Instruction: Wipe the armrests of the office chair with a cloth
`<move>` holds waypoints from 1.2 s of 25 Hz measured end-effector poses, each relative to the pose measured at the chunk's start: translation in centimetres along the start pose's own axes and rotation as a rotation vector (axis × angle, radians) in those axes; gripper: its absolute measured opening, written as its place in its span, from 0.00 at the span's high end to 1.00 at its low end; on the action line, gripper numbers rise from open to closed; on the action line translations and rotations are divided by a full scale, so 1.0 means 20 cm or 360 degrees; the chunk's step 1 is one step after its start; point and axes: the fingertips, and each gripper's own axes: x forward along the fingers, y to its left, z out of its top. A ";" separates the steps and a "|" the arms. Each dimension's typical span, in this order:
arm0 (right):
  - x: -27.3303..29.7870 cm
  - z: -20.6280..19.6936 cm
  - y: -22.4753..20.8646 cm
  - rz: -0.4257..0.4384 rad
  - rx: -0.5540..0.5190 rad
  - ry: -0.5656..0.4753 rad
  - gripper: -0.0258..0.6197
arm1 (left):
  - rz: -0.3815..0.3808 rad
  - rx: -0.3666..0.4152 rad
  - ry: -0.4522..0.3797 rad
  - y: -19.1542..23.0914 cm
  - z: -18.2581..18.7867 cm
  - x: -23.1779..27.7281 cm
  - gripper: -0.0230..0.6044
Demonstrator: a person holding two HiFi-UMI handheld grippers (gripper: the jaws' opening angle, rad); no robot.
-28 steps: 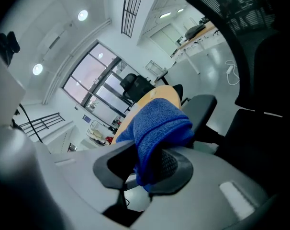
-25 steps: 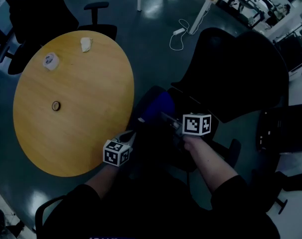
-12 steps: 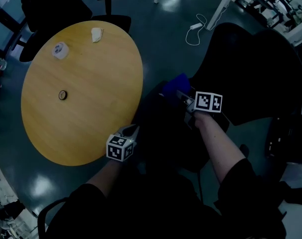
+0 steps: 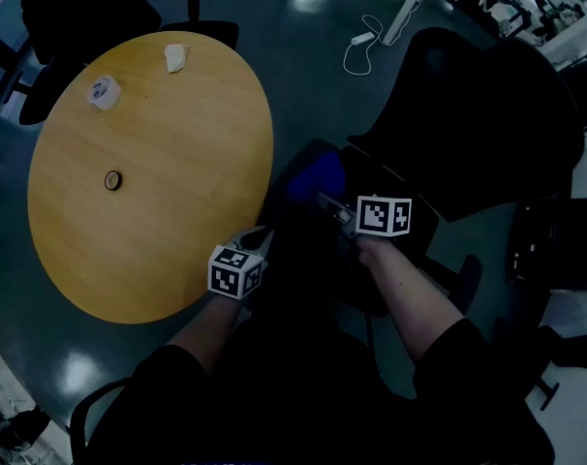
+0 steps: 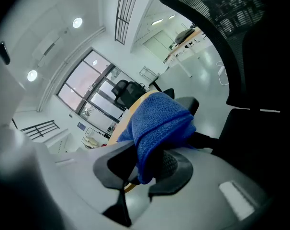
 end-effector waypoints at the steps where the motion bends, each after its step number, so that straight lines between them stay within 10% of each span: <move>1: 0.01 -0.05 0.03 -0.0003 0.0010 -0.0002 0.83 | -0.0017 -0.0004 -0.0007 0.00 0.00 -0.01 0.94; 16: -0.08 -0.70 0.58 0.0018 0.0011 -0.0006 0.83 | -0.0387 0.0132 0.0068 -0.19 -0.26 -0.28 0.94; 30: -1.69 -0.61 0.37 -0.0230 0.0110 -0.0811 0.83 | -0.0806 0.0483 0.0176 -1.21 -0.32 -0.09 0.94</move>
